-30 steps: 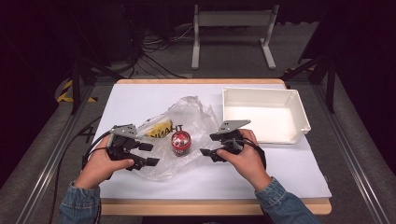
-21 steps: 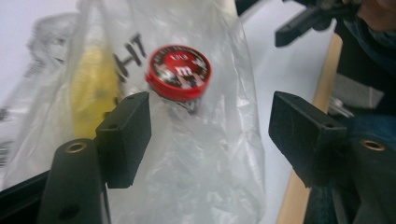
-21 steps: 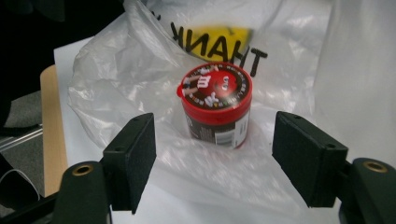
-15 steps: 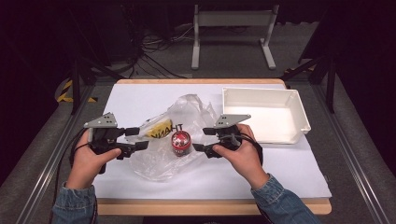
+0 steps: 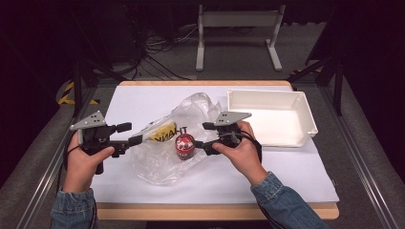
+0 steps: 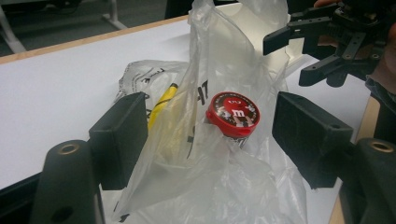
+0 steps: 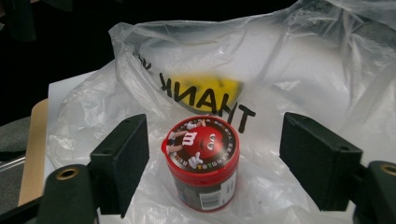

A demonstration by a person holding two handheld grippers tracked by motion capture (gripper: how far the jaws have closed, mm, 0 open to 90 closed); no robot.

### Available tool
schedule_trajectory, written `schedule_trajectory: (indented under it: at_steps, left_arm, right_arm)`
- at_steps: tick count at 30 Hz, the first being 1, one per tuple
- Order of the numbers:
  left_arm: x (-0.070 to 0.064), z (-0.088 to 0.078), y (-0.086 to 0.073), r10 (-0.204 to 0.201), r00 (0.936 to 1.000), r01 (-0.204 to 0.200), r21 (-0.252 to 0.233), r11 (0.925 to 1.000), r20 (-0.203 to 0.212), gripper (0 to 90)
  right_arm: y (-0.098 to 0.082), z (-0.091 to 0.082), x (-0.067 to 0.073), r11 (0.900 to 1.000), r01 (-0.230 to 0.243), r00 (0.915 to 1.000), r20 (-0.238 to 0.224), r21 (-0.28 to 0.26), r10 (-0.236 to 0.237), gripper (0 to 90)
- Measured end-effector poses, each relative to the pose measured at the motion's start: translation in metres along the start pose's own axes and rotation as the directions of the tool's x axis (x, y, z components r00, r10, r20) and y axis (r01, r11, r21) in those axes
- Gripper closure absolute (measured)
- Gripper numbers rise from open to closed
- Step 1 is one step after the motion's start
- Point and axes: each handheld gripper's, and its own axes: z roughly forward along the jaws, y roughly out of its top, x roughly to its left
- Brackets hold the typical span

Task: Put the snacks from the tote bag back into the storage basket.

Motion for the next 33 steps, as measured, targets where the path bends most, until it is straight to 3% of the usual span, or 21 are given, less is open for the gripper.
schedule_trajectory:
  at_steps: [12,17,33]
  left_arm:
    - [0.002,0.001,-0.002,-0.020,0.9997,0.020,-0.010,0.9997,0.015,26.3]
    - [0.003,0.003,-0.002,-0.019,0.9996,0.019,0.003,0.9998,0.020,26.3]
    - [0.006,0.008,-0.005,-0.022,0.9995,0.021,0.021,0.9996,0.025,26.3]
  right_arm:
    - [-0.003,0.026,-0.003,0.999,0.010,0.9999,-0.003,0.054,-0.010,16.9]
    - [-0.011,0.040,-0.006,0.993,0.019,0.9996,-0.022,0.114,-0.016,15.6]
    - [-0.027,0.070,-0.003,0.985,0.048,0.9975,-0.060,0.165,-0.038,13.4]
